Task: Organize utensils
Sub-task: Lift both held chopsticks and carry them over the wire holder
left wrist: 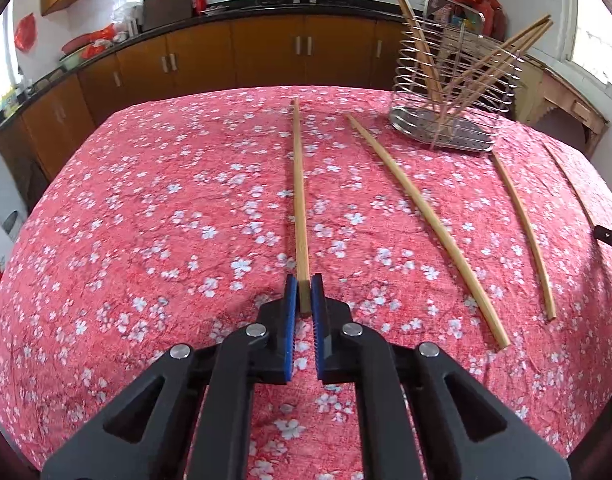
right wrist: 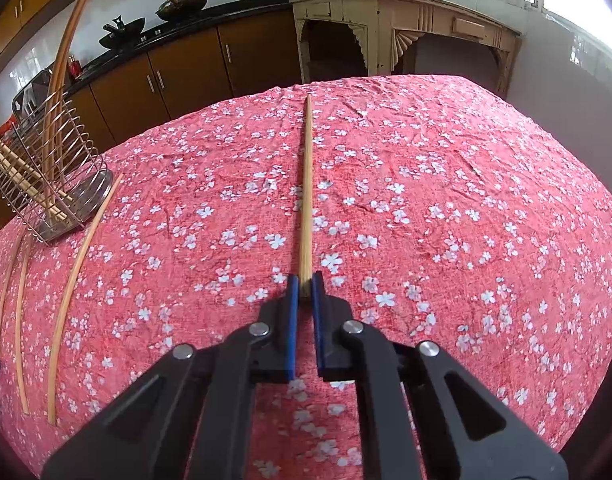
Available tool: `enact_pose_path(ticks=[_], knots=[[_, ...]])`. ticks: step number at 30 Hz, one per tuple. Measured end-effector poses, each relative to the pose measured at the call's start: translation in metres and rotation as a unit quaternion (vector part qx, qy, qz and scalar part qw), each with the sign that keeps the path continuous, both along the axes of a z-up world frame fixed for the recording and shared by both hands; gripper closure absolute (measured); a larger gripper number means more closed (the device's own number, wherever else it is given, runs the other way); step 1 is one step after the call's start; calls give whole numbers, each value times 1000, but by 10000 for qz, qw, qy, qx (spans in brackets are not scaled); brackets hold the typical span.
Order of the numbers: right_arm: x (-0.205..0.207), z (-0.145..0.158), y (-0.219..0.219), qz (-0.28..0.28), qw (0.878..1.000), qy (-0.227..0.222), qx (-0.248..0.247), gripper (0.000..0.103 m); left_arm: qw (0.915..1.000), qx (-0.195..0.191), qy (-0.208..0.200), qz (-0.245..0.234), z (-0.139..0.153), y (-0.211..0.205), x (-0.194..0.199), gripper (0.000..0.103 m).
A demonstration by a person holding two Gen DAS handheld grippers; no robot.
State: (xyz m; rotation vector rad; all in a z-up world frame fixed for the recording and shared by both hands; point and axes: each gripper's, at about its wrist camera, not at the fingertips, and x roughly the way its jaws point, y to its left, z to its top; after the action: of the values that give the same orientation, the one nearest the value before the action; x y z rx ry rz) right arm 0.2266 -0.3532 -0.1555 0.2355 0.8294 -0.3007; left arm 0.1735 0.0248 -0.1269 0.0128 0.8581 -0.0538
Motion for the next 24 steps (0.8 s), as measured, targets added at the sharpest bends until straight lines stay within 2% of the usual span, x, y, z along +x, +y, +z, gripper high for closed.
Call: enact_pose_path(ticks=[4,7,12,18,24], knots=[[-16,26,4,43,9984,-490,-286,95,9997,-148,-218,-14,14,9,-6,96],[-31,56,6,33,9940,-963,-517,95,9979,-192,-624,-33,35,16,-15,96],[-50,103,13,77,9821,-1685,-833,95,9891,-241,-1451,10,77,27,-33,96],[-62,147,15,123,9694,-2305,-830,95,9748,-478,-2172,180,118,34,-38,96],[-69,174,14,131,9612,-2670,-678,95,9646,-644,-2533,359,142,43,-36,96]])
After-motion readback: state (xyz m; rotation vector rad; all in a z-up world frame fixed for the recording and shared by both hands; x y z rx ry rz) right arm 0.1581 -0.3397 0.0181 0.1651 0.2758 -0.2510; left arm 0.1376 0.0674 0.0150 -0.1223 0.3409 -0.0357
